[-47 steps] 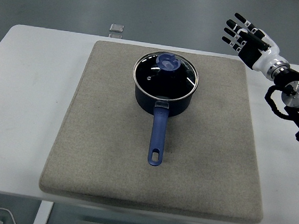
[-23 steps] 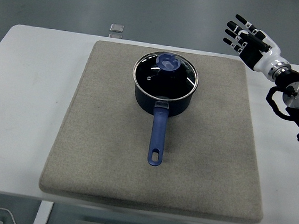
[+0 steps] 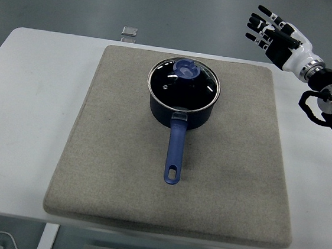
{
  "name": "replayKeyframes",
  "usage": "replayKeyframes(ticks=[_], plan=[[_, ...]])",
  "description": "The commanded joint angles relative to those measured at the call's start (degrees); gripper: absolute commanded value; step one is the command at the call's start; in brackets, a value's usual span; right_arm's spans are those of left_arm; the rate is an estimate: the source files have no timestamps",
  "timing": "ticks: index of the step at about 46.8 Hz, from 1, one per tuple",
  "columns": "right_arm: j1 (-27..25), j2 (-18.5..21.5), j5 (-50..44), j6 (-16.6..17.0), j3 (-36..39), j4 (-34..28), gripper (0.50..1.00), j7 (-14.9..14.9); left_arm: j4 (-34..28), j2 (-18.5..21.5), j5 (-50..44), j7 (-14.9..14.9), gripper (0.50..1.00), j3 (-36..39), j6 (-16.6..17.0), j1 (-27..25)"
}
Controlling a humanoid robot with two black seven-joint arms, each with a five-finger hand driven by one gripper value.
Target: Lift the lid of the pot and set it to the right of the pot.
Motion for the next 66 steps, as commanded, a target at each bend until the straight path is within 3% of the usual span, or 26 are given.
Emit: replayKeyframes(ticks=[1,25,42,51,66], plan=[[0.40,0.12,-0.75,0.08,-0.09,0.00,0.915,0.01,0.00,0.00,0.00,0.00,1.000,0.00,0.00,0.01],[6.73,-0.06,-18.85,2.54,-0.97,1.49,0.915,0.28,0.00,0.00,0.00,0.00,1.000,0.00,0.00,0.01],[8.93,-4.98,-38.00,2.89,-1.23,14.58,0.915,0.36,0.00,0.00,0.00,0.00,1.000,0.00,0.00,0.01],[12.35,-5.42,-48.29,3.77,-5.27,16.69,0.915,0.45,0.00,0.00,0.00,0.00,1.000,0.00,0.00,0.01],[18.07,-4.37,-57.43,3.95,-11.34,16.87,0.915,0.45,0.00,0.00,0.00,0.00,1.000,0.00,0.00,0.01]])
